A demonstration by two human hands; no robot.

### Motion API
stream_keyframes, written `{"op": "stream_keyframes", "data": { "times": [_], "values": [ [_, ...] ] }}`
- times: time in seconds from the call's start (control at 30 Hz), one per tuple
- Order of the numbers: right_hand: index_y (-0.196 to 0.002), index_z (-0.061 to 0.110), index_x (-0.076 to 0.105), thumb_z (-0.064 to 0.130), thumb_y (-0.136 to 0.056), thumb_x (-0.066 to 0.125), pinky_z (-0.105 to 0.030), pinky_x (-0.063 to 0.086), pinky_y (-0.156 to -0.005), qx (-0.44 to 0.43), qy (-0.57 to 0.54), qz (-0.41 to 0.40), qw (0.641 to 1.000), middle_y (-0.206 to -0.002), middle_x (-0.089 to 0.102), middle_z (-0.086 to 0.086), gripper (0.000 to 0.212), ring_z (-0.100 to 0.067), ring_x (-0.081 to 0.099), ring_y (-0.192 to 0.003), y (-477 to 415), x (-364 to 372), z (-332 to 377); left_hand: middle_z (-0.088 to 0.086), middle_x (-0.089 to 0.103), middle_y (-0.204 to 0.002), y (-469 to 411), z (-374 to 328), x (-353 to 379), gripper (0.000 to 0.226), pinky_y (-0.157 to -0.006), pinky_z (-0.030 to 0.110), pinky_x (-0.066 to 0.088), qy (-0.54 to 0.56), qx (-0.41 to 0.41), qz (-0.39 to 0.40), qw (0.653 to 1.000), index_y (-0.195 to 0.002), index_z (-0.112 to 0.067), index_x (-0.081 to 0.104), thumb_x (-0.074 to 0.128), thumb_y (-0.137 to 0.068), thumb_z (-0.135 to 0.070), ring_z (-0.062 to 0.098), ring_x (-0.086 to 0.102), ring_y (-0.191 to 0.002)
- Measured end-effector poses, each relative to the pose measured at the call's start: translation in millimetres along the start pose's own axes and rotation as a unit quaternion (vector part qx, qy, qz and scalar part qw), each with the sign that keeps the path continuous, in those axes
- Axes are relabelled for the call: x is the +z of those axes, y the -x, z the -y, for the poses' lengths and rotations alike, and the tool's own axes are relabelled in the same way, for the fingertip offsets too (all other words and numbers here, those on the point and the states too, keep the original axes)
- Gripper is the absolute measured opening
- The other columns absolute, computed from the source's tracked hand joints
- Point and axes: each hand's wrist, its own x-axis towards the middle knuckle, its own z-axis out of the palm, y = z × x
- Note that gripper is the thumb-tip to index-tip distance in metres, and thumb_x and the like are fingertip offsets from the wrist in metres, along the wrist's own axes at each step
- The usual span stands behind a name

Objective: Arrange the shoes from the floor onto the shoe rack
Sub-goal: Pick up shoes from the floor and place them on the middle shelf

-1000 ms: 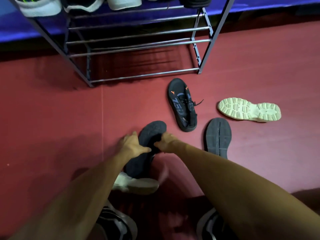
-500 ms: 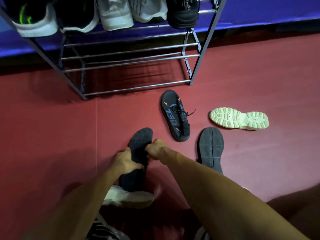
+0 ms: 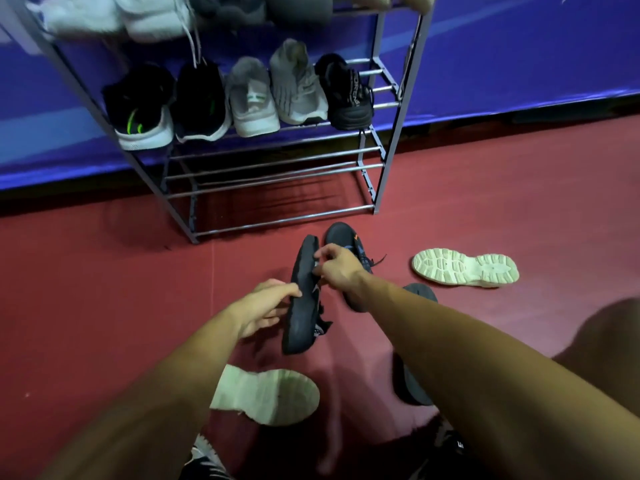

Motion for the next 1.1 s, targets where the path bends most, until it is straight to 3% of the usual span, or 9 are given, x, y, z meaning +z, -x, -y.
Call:
{"op": "stream_keyframes", "data": {
  "times": [0.13,0.27,0.4,0.5,0.6,0.77,0.93,1.03,1.1],
  "values": [
    [-0.083,0.016,0.055,0.007,-0.08,0.074,-0.022,0.042,-0.049,-0.055,0.018,-0.042,0.997,-0.065,0.06,-0.001,0.021,-0.013,0.055,-0.052,9.5,-29.0,39.1,0.005,0.064,-0.09,27.9,-36.0,1.8,0.043,-0.065,0.026,0.045,0.074,0.026,0.051,0.996,-0.109,-0.022,0.063,0.072,-0.068,-0.031,0.016,0.054,-0.07],
    [-0.091,0.013,0.055,0.027,-0.085,0.076,-0.021,0.039,-0.047,-0.079,0.013,-0.042,0.996,-0.068,0.061,-0.005,0.026,-0.015,0.053,-0.052,32.8,-63.2,75.6,0.014,0.061,-0.107,48.7,-77.2,0.0,0.069,-0.077,0.036,0.046,0.104,0.061,0.072,0.99,-0.116,-0.014,0.068,0.073,-0.051,-0.034,0.03,0.056,-0.089],
    [-0.093,0.019,0.06,0.043,-0.088,0.071,-0.021,0.032,-0.05,-0.087,-0.02,0.022,0.996,-0.069,0.053,-0.001,0.027,-0.016,0.05,-0.059,57.4,-93.1,100.0,0.012,0.063,-0.097,74.6,-119.9,2.3,0.039,-0.077,0.036,0.045,0.125,0.114,0.085,0.982,-0.097,-0.015,0.069,0.066,-0.061,-0.03,0.029,0.056,-0.079],
    [-0.098,0.023,0.068,0.04,-0.09,0.068,-0.021,0.028,-0.052,-0.106,-0.026,0.041,0.993,-0.08,0.049,-0.005,0.019,-0.014,0.042,-0.056,64.5,-103.9,112.5,0.005,0.059,-0.09,88.6,-146.4,3.3,0.045,-0.069,0.033,0.046,0.116,0.132,0.094,0.98,-0.101,-0.017,0.064,0.067,-0.059,-0.031,0.024,0.055,-0.071],
    [-0.106,0.021,0.067,0.038,-0.091,0.066,-0.022,0.031,-0.053,-0.131,-0.042,0.027,0.99,-0.079,0.053,-0.004,0.022,-0.012,0.041,-0.053,69.6,-109.5,127.7,0.001,0.055,-0.071,102.7,-169.3,10.8,0.016,-0.061,0.029,0.043,0.099,0.151,0.104,0.978,-0.086,-0.018,0.061,0.058,-0.073,-0.028,0.018,0.05,-0.058],
    [-0.107,0.018,0.052,0.035,-0.089,0.071,-0.019,0.031,-0.04,-0.139,-0.06,0.004,0.989,-0.059,0.051,0.004,0.032,-0.01,0.041,-0.044,72.1,-120.2,144.7,0.01,0.072,-0.091,107.9,-189.3,21.8,0.025,-0.075,0.032,0.056,0.108,0.198,0.138,0.964,-0.104,-0.012,0.07,0.061,-0.087,-0.027,0.023,0.068,-0.076],
    [-0.109,0.015,0.051,0.041,-0.09,0.068,-0.016,0.039,-0.042,-0.122,-0.066,-0.053,0.989,-0.076,0.056,-0.001,0.037,-0.011,0.054,-0.054,63.3,-129.3,155.7,0.016,0.068,-0.085,98.9,-202.6,19.0,0.022,-0.069,0.034,0.056,0.054,0.237,0.075,0.967,-0.098,-0.01,0.058,0.065,-0.078,-0.006,0.025,0.067,-0.067],
    [-0.116,0.011,0.048,0.038,-0.092,0.066,-0.013,0.034,-0.038,-0.128,-0.086,-0.1,0.983,-0.084,0.058,-0.007,0.041,-0.011,0.047,-0.052,54.0,-138.5,155.9,0.015,0.065,-0.079,101.4,-204.6,12.7,0.011,-0.064,0.031,0.056,0.062,0.221,0.108,0.967,-0.088,-0.012,0.058,0.059,-0.082,-0.002,0.023,0.064,-0.063],
    [-0.126,0.005,0.046,0.038,-0.093,0.066,-0.014,0.033,-0.038,-0.123,-0.133,-0.1,0.978,-0.081,0.055,-0.007,0.051,-0.011,0.045,-0.051,47.6,-144.0,155.3,0.015,0.066,-0.085,104.3,-204.3,9.1,0.017,-0.066,0.033,0.057,0.056,0.212,0.143,0.965,-0.099,-0.011,0.06,0.057,-0.084,-0.003,0.023,0.065,-0.066]
  ]
}}
